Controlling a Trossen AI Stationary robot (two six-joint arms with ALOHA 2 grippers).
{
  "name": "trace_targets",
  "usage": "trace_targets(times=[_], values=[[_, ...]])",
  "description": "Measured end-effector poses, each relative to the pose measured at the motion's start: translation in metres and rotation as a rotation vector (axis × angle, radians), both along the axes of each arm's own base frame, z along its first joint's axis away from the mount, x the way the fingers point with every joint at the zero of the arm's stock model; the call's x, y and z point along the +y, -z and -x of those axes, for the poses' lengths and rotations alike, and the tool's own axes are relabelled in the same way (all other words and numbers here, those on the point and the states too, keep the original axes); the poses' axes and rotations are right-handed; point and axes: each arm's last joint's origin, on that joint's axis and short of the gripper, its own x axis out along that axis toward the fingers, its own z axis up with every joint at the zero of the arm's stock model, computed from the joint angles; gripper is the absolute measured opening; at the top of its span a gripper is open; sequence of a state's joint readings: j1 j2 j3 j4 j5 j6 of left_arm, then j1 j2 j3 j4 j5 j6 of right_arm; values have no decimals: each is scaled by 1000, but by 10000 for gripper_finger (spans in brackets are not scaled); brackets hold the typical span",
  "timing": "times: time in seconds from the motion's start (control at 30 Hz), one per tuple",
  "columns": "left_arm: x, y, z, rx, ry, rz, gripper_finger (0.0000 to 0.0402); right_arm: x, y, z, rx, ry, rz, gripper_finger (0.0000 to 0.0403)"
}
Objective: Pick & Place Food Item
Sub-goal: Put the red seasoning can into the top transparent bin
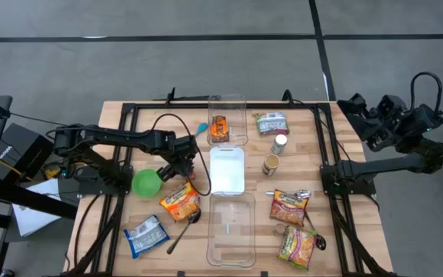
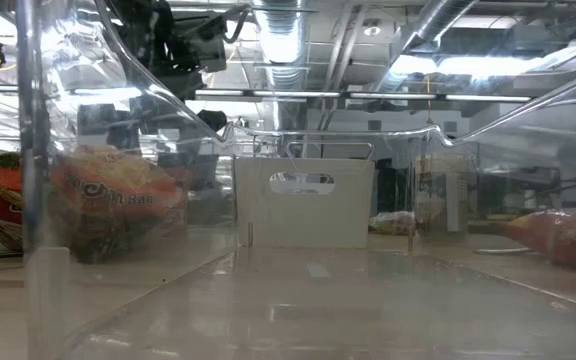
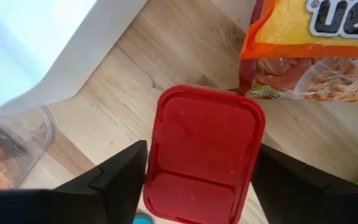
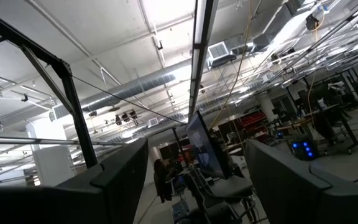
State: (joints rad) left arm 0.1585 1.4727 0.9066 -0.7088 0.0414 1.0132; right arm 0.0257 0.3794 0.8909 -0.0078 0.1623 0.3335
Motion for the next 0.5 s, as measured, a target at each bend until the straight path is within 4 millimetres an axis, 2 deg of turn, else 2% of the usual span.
trace_targets(times=[0.2, 0.4, 0.5], values=[[0, 0, 0, -1, -5, 2, 214, 0, 2, -1, 19, -3, -6, 263], [0, 0, 0, 0, -52, 16, 231, 0, 2, -1, 20, -3, -6, 263], [0, 0, 0, 0, -74, 23, 224, 0, 2, -1, 21, -4, -6, 263]])
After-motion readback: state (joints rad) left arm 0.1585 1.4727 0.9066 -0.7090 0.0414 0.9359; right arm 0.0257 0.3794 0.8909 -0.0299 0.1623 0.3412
